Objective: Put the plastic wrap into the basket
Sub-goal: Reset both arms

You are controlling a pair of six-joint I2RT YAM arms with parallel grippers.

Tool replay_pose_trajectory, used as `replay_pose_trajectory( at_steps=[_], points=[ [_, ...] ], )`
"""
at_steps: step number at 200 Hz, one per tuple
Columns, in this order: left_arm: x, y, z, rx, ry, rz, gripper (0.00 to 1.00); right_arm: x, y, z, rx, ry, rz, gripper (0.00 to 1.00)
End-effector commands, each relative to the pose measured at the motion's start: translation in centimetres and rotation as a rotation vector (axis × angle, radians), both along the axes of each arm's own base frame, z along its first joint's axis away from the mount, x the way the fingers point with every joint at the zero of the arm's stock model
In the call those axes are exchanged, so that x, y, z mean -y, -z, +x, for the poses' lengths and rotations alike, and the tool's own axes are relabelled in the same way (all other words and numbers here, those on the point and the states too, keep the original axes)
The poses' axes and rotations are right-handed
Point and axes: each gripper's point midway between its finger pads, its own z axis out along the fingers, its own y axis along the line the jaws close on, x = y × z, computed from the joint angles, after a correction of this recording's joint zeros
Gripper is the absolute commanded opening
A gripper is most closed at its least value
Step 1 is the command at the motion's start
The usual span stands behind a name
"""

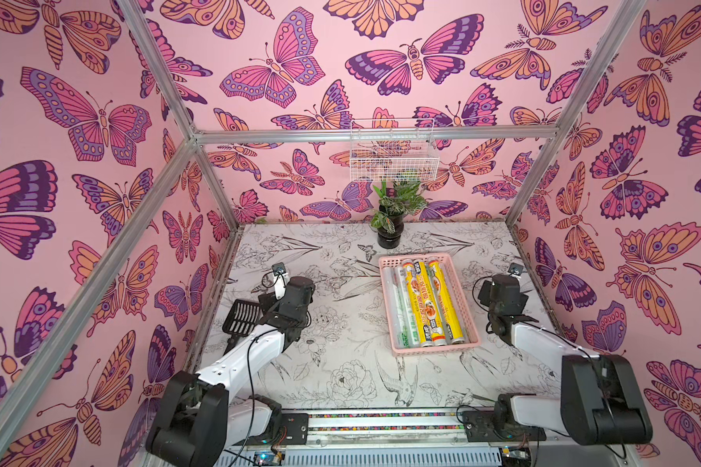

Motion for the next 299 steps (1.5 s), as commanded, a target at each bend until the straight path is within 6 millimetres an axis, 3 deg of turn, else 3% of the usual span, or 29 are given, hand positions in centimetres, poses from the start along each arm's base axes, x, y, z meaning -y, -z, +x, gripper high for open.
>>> replay_pose_trajectory(
  at_steps=[1,28,54,85,112,129,142,145,155,168,194,211,218,221,241,255,282,299],
  points=[
    [1.3,0.3,2.5,-0.058,0.117,0.024,1.0,-0.3,-2.1,1.9,0.141,-0.052,-0.048,0.82],
    [1.3,0.3,3.0,-0.081,0.125,0.057,1.0,-1.6,-0.5,2.5,0.147,-0.145,-0.029,0.82],
    [0.3,-0.6,3.0,-0.026,0.117,0.124,1.0,-2.2,-0.2,2.7,0.139,-0.189,-0.021,0.81],
    [-1.2,0.7,2.2,-0.032,0.111,0.181,1.0,-3.4,-0.1,1.8,0.226,-0.251,-0.06,0.8],
    [-2.3,3.2,0.8,0.034,0.113,0.143,1.0,-2.8,-0.1,1.7,0.231,-0.209,-0.066,0.8],
    [-1.9,2.5,0.9,0.088,0.185,0.121,1.0,-2.4,0.1,2.0,0.197,-0.179,-0.058,0.81],
    [-2.0,1.5,1.4,0.181,0.217,0.1,1.0,-2.2,0.0,2.0,0.198,-0.169,-0.061,0.9],
    [-2.2,2.4,0.9,0.176,0.217,0.096,1.0,-2.2,0.1,2.0,0.193,-0.169,-0.059,0.91],
    [-2.4,2.0,1.2,0.224,0.221,0.099,1.0,-2.2,0.2,2.0,0.188,-0.168,-0.059,1.0],
    [-2.2,2.4,1.8,0.234,0.251,0.08,1.0,-2.2,0.1,2.0,0.19,-0.167,-0.059,0.99],
    [-1.3,5.2,2.7,0.192,0.313,0.065,1.0,-2.2,0.2,2.0,0.189,-0.168,-0.058,0.99],
    [-2.1,4.7,3.3,0.221,0.263,0.075,1.0,-2.2,0.2,2.0,0.187,-0.169,-0.057,0.99],
    [-2.6,5.7,2.8,0.156,0.236,0.063,1.0,-2.2,0.2,2.0,0.187,-0.168,-0.057,0.99],
    [-2.8,4.8,3.8,0.169,0.221,0.057,1.0,-2.2,0.2,2.1,0.186,-0.168,-0.057,0.99],
    [-3.8,4.9,4.0,0.182,0.195,0.016,1.0,-2.5,0.4,2.2,0.175,-0.197,-0.048,0.99],
    [-3.8,4.9,4.0,0.181,0.195,0.016,1.0,-4.3,0.7,2.7,0.163,-0.324,-0.015,0.99],
    [-1.8,5.1,4.2,0.176,0.331,-0.004,1.0,-4.4,1.0,3.1,0.144,-0.358,0.027,0.99],
    [-2.2,5.0,4.4,0.172,0.304,-0.003,1.0,-4.3,1.0,3.1,0.142,-0.354,0.031,0.99]
  ],
)
